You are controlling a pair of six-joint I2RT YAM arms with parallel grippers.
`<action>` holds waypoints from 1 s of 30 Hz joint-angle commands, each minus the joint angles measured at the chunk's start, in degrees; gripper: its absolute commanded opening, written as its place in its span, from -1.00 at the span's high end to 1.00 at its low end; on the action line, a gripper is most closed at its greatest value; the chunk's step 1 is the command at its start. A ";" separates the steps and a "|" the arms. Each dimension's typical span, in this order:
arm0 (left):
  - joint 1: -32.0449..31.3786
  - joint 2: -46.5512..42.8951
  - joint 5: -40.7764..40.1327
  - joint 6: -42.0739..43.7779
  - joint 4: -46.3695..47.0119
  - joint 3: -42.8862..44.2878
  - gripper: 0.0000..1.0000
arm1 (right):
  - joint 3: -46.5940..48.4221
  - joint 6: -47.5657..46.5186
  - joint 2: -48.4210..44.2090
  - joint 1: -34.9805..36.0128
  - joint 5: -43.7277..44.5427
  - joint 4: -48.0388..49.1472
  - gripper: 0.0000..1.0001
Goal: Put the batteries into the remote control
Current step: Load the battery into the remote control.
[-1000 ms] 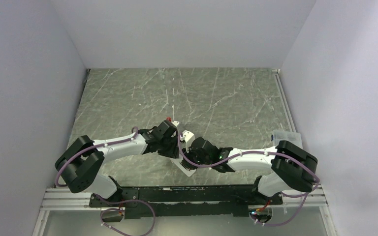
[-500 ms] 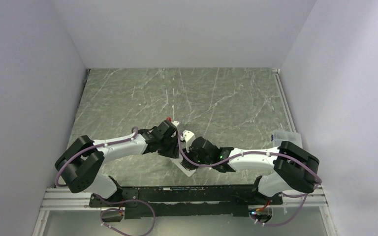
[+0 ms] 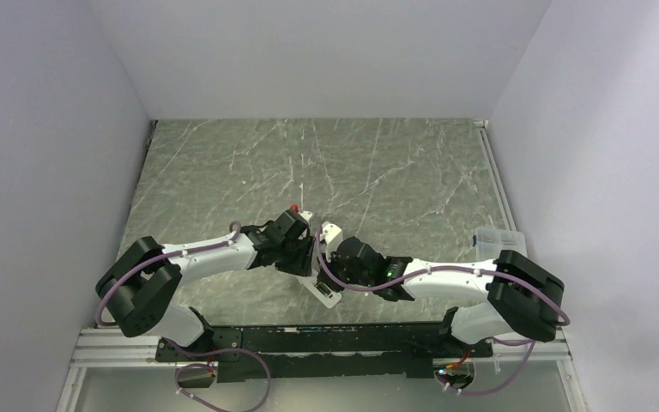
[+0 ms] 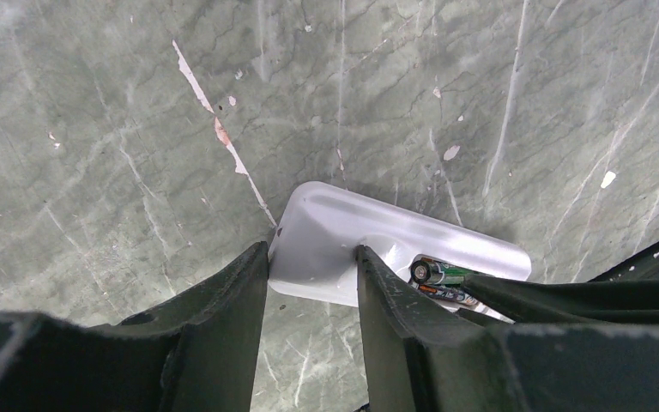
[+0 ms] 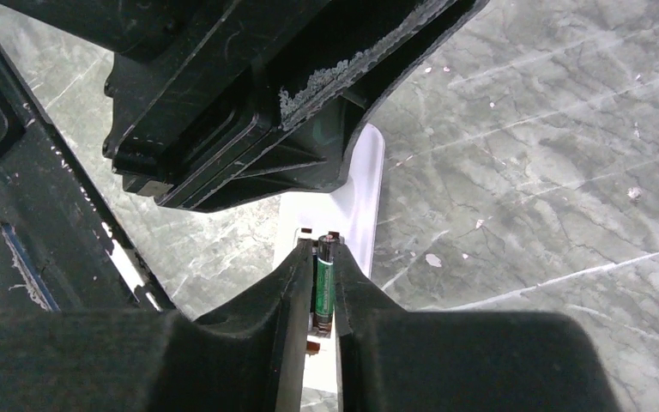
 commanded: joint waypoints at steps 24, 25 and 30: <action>-0.47 -0.66 -1.09 0.66 -0.79 -1.89 0.13 | 4.04 0.70 5.57 0.25 0.02 4.39 0.84; -0.48 -0.59 -1.05 0.65 -0.80 -1.89 0.13 | 3.97 0.70 5.61 0.25 0.06 4.37 0.84; -0.47 -0.49 -1.01 0.65 -0.81 -1.85 0.13 | 3.65 0.70 5.52 0.25 -0.11 3.73 0.85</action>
